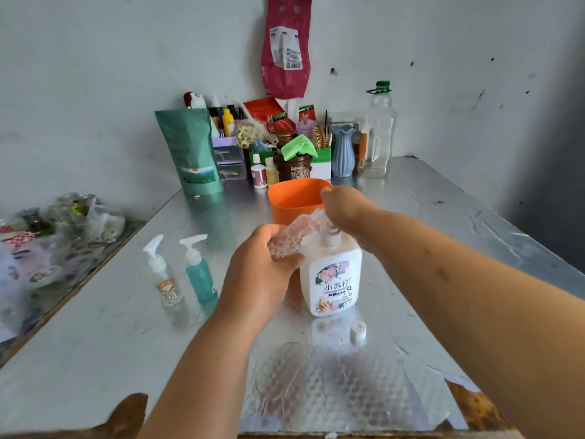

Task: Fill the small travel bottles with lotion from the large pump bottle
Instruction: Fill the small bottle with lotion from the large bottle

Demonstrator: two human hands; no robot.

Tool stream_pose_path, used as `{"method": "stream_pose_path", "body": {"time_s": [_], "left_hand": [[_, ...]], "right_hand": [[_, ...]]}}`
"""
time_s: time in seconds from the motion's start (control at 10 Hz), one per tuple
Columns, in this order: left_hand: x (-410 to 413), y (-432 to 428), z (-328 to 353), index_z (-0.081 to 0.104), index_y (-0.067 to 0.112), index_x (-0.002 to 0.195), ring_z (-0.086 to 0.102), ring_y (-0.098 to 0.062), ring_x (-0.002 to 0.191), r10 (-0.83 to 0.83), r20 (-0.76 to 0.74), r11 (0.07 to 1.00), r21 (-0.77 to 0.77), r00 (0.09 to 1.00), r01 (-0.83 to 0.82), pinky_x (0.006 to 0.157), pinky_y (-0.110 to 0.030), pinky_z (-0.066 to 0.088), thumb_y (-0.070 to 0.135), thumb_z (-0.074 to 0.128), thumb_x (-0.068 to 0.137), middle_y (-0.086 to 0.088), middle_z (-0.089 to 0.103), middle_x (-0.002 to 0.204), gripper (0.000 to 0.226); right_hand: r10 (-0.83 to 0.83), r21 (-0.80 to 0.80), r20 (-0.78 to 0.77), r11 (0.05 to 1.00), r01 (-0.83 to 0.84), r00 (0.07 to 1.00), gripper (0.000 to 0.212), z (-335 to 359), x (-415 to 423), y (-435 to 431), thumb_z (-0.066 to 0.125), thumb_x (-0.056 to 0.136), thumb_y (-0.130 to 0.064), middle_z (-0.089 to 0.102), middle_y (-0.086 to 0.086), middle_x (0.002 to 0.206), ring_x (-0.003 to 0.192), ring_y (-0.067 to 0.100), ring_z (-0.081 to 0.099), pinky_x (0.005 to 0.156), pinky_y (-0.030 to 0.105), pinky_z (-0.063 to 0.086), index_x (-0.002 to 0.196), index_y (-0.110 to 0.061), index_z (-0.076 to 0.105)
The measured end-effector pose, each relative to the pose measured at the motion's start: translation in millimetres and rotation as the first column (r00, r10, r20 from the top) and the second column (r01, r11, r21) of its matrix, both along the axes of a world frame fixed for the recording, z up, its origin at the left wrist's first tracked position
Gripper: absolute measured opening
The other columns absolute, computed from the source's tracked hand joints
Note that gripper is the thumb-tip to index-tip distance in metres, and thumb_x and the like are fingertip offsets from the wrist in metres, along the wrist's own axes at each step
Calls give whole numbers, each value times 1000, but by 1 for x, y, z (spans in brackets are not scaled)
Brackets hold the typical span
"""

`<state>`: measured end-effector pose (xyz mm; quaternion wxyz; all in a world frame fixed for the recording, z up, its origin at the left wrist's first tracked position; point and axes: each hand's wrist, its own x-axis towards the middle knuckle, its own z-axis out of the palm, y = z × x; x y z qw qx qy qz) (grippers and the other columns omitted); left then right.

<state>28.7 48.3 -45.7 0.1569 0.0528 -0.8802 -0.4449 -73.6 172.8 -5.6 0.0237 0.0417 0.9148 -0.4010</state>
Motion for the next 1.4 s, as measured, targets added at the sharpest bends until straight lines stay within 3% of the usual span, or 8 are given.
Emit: {"method": "stream_pose_path", "body": {"time_s": [0.1, 0.4, 0.6, 0.7, 0.9, 1.1, 1.2, 1.4], "left_hand": [[-4, 1, -3, 58, 32, 119, 61, -13, 100, 27, 17, 999, -41, 999, -26, 82, -34, 48, 26, 70, 87, 12, 66, 111, 35], [1, 6, 0, 50, 28, 127, 57, -16, 112, 25, 77, 991, -136, 997, -14, 86, -30, 44, 28, 64, 92, 8, 62, 123, 38], [4, 6, 6, 49, 28, 126, 59, -16, 109, 7, 107, 988, -155, 994, 9, 84, -30, 45, 31, 62, 93, 9, 62, 122, 35], [2, 7, 7, 49, 29, 125, 59, -14, 108, -3, 107, 990, -142, 994, 18, 83, -31, 46, 34, 62, 93, 11, 62, 121, 35], [0, 7, 10, 51, 31, 120, 60, -13, 104, -5, 101, 990, -138, 995, 19, 81, -29, 46, 35, 63, 92, 13, 63, 116, 31], [-2, 6, 6, 53, 30, 118, 60, -14, 105, 0, 103, 989, -144, 995, 15, 86, -33, 48, 31, 64, 91, 12, 64, 115, 29], [-1, 6, 6, 52, 30, 118, 60, -14, 105, 6, 108, 990, -144, 994, 9, 86, -32, 48, 31, 64, 92, 12, 63, 115, 29], [1, 4, 11, 52, 33, 117, 61, -13, 103, 1, 92, 990, -143, 996, 12, 84, -31, 49, 36, 64, 91, 13, 65, 113, 29]], "right_hand": [[31, 82, -8, 996, -30, 999, 37, -4, -5, 0, 29, 101, -16, 27, 1, 69, 94, 26, 35, 91, 48, 37, 64, -20, 26], [30, 84, -55, 996, -25, 998, 35, -9, 1, -4, 29, 100, -17, 37, 12, 104, 96, 26, 35, 100, 53, 39, 65, -23, 26], [22, 90, -45, 996, -18, 999, 26, -6, -12, -1, 27, 84, -42, 33, 13, 100, 92, 29, 30, 80, 49, 32, 85, -19, 38], [34, 0, -45, 999, -34, 998, 35, -4, -14, 4, 29, 100, -23, 39, 12, 104, 96, 26, 35, 98, 53, 38, 66, -25, 30], [44, 51, -59, 998, -41, 997, 26, -4, -13, 3, 26, 99, -5, 45, 10, 97, 104, 29, 43, 102, 51, 36, 92, -9, 52], [135, 183, -82, 976, -118, 987, 31, -16, -10, 3, 28, 102, -11, 41, 19, 141, 131, 37, 38, 110, 52, 31, 126, -9, 47], [136, 106, -54, 986, -130, 989, 12, -16, -8, 4, 27, 103, -16, 38, 18, 145, 131, 33, 39, 111, 50, 30, 106, -24, 35], [62, 51, -18, 997, -62, 998, 39, -7, -18, -4, 22, 73, -41, 47, 16, 113, 101, 32, 42, 90, 48, 35, 103, -21, 37]]}}
